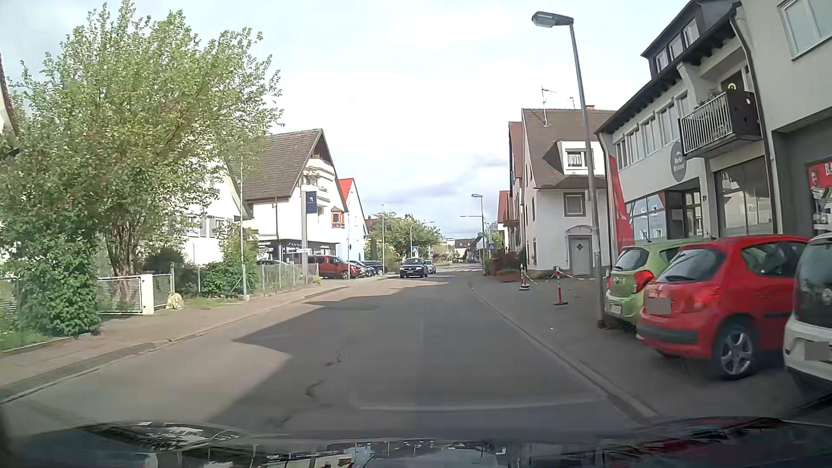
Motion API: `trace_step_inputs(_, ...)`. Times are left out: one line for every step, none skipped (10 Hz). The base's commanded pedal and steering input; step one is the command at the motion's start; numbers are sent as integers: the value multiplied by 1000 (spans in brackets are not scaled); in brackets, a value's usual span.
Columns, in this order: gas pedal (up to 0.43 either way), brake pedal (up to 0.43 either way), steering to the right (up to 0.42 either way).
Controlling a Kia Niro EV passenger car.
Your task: Follow the waypoints while adhering to traffic rules and regulations
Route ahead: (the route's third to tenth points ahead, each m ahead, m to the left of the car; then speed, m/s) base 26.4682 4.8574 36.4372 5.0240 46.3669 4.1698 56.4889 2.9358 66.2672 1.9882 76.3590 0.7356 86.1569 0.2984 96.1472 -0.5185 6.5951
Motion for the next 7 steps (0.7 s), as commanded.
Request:
trace_step_inputs(67, 0, 4)
trace_step_inputs(67, 0, 4)
trace_step_inputs(67, 0, 4)
trace_step_inputs(67, 0, 4)
trace_step_inputs(59, 0, 6)
trace_step_inputs(59, 0, 5)
trace_step_inputs(59, 0, 4)
